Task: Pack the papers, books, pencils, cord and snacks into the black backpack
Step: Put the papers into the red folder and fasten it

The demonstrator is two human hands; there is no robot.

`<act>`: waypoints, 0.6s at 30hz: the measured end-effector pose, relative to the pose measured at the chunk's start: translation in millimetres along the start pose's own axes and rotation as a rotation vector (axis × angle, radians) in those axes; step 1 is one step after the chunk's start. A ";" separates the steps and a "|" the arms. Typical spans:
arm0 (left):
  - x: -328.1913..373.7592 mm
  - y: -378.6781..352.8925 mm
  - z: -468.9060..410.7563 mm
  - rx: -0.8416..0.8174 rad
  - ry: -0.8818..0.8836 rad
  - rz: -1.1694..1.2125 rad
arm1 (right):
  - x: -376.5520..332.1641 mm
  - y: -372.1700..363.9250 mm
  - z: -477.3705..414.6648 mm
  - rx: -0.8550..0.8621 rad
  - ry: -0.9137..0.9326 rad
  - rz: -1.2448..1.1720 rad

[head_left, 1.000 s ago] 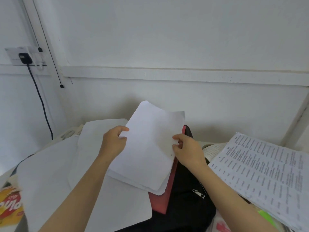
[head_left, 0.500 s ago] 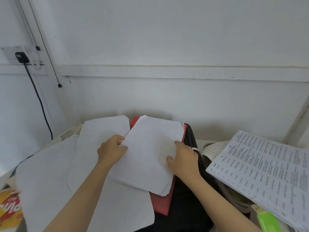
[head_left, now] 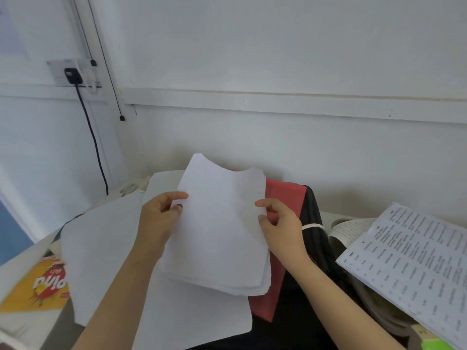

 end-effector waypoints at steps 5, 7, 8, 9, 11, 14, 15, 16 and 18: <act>-23.2 42.5 28.5 0.117 0.022 -0.157 | -10.0 -29.4 14.3 -0.184 0.051 0.115; -35.4 55.0 42.8 0.145 0.033 -0.282 | -11.6 -40.4 20.7 -0.266 0.089 0.239; -41.4 59.2 49.2 0.150 0.041 -0.352 | -11.8 -44.8 23.6 -0.296 0.103 0.303; -46.8 61.9 55.0 0.149 0.046 -0.418 | -12.3 -48.1 26.4 -0.317 0.116 0.369; -56.1 65.3 64.2 0.144 0.062 -0.522 | -12.5 -52.2 30.7 -0.337 0.129 0.482; -64.7 66.6 73.8 0.124 0.117 -0.605 | -10.7 -54.6 34.7 -0.359 0.111 0.632; -66.6 66.0 75.9 0.112 0.135 -0.624 | -10.0 -55.3 36.4 -0.371 0.103 0.685; -68.5 64.9 77.7 0.096 0.153 -0.629 | -9.1 -55.9 38.2 -0.380 0.095 0.728; -71.6 62.5 80.8 0.074 0.188 -0.594 | -7.2 -56.8 40.7 -0.392 0.069 0.769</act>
Point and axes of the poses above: each hand's wrist, its own z-axis away from the middle knuckle, its own y-axis out of the back of the hand, x = y × z, the point moved 4 cm from there along -z, towards the middle knuckle, and after that the axes turned 7 degrees about -z, right-handed, at the moved point
